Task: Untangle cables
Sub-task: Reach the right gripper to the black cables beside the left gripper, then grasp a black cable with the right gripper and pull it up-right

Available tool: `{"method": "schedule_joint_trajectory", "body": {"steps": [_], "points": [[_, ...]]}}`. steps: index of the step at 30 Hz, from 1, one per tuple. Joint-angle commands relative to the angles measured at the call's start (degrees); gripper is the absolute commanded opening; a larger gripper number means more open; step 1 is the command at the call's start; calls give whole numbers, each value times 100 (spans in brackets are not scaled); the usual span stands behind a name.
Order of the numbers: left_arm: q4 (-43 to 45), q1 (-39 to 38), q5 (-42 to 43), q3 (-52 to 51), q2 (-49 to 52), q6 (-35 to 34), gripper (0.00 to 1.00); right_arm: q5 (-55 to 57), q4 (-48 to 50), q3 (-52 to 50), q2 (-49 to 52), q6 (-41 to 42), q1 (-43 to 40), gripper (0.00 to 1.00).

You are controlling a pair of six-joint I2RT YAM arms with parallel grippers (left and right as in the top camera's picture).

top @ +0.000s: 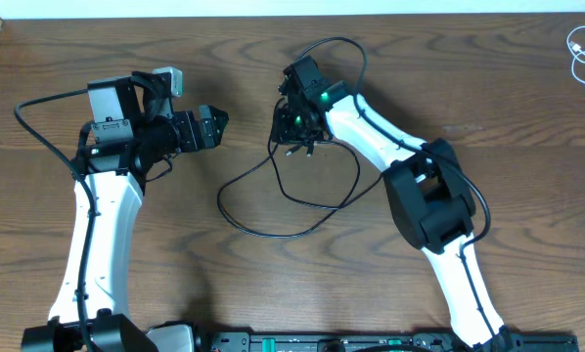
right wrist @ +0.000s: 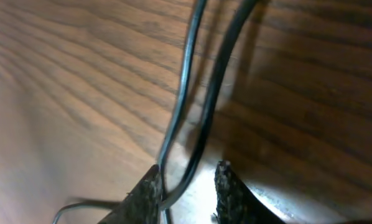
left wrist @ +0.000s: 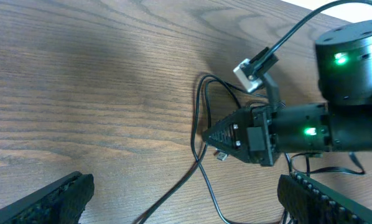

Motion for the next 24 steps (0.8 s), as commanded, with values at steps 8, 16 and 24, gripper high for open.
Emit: {"method": "schedule_joint_trajectory", "body": {"steps": [8, 16, 24], "points": [[-17, 24, -50, 46, -24, 46, 100, 1362, -48, 2, 214, 133, 420, 12], [-44, 24, -50, 46, -24, 48, 100, 1132, -22, 114, -166, -166, 382, 1], [-103, 24, -52, 46, -24, 48, 100, 273, -125, 155, -1943, -732, -304, 1]]}}
